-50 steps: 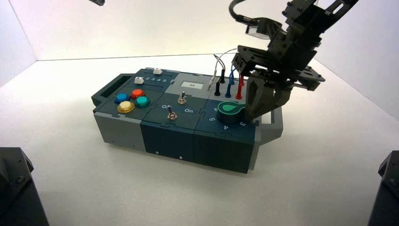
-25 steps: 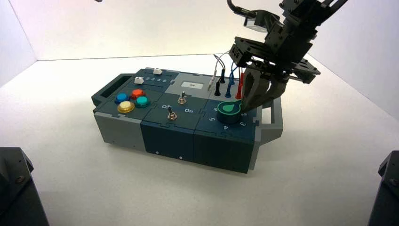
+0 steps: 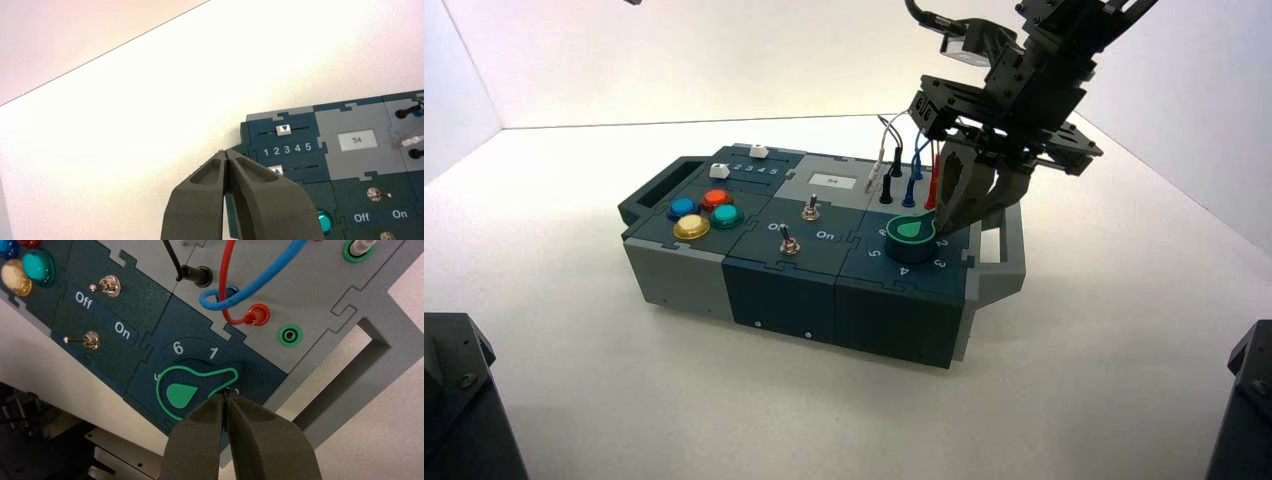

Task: Turn the knob to position 6.

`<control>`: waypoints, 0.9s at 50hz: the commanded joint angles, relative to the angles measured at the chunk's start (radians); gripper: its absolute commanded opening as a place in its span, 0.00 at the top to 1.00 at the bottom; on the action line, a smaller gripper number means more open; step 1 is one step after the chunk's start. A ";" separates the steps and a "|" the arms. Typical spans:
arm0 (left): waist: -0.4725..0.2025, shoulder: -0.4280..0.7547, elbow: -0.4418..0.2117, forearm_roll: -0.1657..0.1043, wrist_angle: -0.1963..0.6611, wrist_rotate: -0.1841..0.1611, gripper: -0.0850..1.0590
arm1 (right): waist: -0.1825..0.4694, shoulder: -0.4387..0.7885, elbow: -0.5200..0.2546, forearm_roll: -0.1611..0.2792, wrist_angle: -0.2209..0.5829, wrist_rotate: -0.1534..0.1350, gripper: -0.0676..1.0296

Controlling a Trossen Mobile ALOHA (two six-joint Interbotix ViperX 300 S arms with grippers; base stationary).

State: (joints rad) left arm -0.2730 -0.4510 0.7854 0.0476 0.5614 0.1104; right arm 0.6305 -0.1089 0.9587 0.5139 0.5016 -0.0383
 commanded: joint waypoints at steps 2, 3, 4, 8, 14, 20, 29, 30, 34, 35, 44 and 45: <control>0.003 -0.015 -0.012 0.002 -0.008 0.005 0.95 | -0.005 0.011 -0.034 0.002 -0.006 -0.002 0.96; 0.003 -0.015 -0.012 0.002 -0.009 0.005 0.95 | -0.005 0.012 -0.034 0.002 -0.006 -0.002 0.96; 0.003 -0.015 -0.012 0.002 -0.009 0.005 0.95 | -0.005 0.014 -0.034 0.002 -0.006 -0.002 0.96; 0.003 -0.020 -0.009 0.002 -0.009 0.005 0.95 | -0.005 0.032 -0.044 0.002 -0.008 -0.003 0.96; 0.003 -0.026 -0.006 0.002 -0.009 0.005 0.95 | -0.005 0.041 -0.055 0.000 -0.009 -0.003 0.96; 0.003 -0.032 -0.005 0.002 -0.008 0.005 0.95 | -0.005 0.041 -0.066 0.000 -0.008 -0.003 0.96; 0.003 -0.034 -0.005 0.002 -0.009 0.005 0.95 | -0.005 0.044 -0.080 0.000 -0.008 -0.003 0.96; 0.003 -0.034 -0.005 0.002 -0.011 0.005 0.95 | -0.005 0.044 -0.081 -0.002 -0.008 -0.003 0.96; 0.003 -0.034 -0.005 0.002 -0.012 0.005 0.95 | -0.005 0.048 -0.084 -0.002 -0.006 -0.003 0.96; 0.003 -0.034 -0.005 0.002 -0.012 0.005 0.95 | -0.005 0.049 -0.087 -0.002 -0.006 -0.003 0.96; 0.003 -0.034 -0.005 0.002 -0.012 0.005 0.95 | -0.005 0.064 -0.097 -0.003 -0.005 -0.003 0.96; 0.003 -0.034 -0.005 0.002 -0.014 0.005 0.95 | -0.005 0.066 -0.097 -0.003 -0.005 -0.003 0.96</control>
State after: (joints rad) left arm -0.2730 -0.4709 0.7915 0.0476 0.5584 0.1104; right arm 0.6243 -0.0368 0.8851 0.5093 0.4970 -0.0399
